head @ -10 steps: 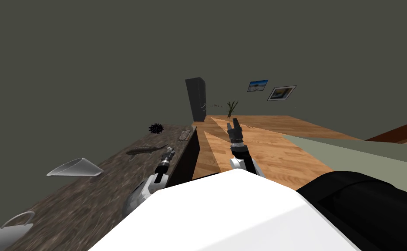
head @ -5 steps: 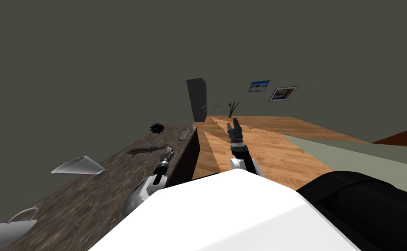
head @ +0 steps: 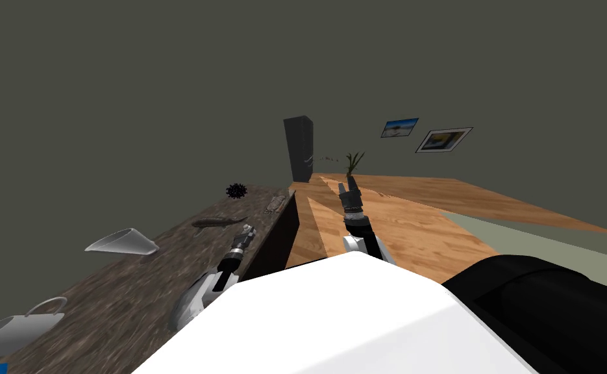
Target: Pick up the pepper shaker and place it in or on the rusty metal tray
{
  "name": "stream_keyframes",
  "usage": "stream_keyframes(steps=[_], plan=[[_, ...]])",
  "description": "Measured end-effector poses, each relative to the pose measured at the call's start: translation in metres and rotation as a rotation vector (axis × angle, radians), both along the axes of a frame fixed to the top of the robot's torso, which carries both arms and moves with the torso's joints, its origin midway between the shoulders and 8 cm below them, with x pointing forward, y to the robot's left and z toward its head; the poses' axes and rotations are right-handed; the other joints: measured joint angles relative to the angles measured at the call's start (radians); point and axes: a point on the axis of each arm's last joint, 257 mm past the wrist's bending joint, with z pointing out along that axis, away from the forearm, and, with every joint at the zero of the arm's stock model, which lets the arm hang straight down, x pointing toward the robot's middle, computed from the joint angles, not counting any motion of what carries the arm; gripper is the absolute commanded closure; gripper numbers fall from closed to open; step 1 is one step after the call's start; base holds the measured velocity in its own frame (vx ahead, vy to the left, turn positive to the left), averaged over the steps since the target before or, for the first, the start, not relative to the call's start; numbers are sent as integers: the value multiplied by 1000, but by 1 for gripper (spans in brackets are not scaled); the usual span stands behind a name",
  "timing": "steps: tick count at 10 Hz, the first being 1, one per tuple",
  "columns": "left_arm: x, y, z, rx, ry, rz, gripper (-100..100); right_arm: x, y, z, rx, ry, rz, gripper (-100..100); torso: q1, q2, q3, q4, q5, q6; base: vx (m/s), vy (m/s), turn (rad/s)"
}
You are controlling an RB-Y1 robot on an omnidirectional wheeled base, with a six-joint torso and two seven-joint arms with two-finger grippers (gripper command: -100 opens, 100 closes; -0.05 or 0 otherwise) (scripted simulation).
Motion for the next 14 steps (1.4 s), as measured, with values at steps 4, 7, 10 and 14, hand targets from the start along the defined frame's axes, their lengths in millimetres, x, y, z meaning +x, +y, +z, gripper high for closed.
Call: stream_keyframes(steps=[4, 7, 10, 14], plan=[[-4, 1, 3, -4, -4, -13, 100, 0, 0, 0, 0, 0, 0, 0, 7, 13, 5, -1, 3, -3, -79, -9, 32], [-5, 4, 0, -21, 7, 6, 100, 0, 0, 0, 0, 0, 0, 0, 13, 27, 9, -8, 12, -10, -226, -31, 12], [8, -2, 6, -81, 2, 38, 100, 0, 0, 0, 0, 0, 0, 0, 12, 21, 5, -10, 13, -9, -130, -68, -55], [43, -16, 41, -185, -58, 57, 100, 0, 0, 0, 0, 0, 0, 0, 12, 12, 1, -11, 15, -8, -26, -71, -85]])
